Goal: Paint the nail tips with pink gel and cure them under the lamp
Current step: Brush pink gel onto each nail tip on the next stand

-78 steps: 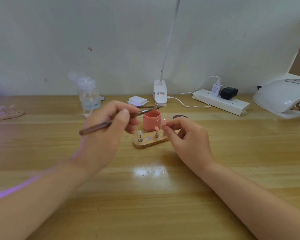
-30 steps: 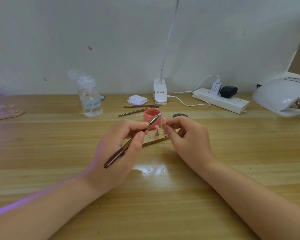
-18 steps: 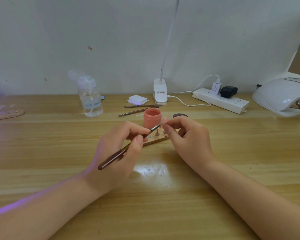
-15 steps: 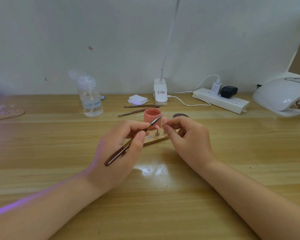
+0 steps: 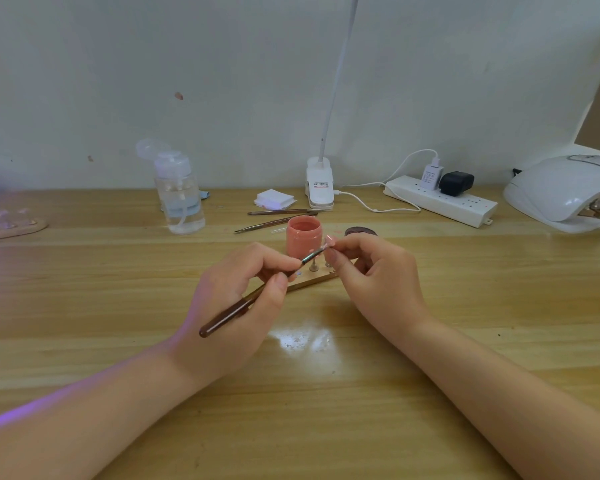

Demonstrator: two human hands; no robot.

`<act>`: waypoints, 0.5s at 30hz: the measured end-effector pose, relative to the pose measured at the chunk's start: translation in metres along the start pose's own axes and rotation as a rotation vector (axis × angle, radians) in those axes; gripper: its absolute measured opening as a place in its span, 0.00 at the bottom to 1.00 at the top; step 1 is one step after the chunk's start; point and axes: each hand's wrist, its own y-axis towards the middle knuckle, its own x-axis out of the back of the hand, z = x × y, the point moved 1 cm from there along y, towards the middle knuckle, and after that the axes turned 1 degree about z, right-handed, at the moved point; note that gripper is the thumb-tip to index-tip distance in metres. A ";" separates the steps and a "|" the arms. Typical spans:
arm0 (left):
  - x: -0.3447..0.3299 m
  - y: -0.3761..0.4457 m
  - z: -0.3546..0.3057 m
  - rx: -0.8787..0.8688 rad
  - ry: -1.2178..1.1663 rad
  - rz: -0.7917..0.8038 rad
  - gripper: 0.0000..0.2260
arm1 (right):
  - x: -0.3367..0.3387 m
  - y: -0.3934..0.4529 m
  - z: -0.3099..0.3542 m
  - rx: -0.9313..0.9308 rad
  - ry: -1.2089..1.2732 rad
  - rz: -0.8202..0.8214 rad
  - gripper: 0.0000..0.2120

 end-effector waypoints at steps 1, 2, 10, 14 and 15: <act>0.001 0.000 0.000 -0.004 -0.005 -0.009 0.10 | 0.000 0.000 0.000 -0.001 0.001 -0.002 0.02; 0.001 0.000 0.000 -0.005 -0.016 -0.021 0.10 | 0.000 0.000 0.000 -0.001 0.000 -0.002 0.02; 0.001 0.001 0.000 0.007 0.006 -0.018 0.10 | 0.000 0.000 -0.001 -0.007 -0.003 0.024 0.02; 0.005 0.007 -0.005 0.060 -0.087 -0.110 0.06 | 0.000 0.000 0.000 -0.029 0.013 0.020 0.02; 0.007 0.012 -0.006 0.082 -0.106 -0.145 0.06 | 0.000 0.000 0.000 -0.029 0.018 0.018 0.02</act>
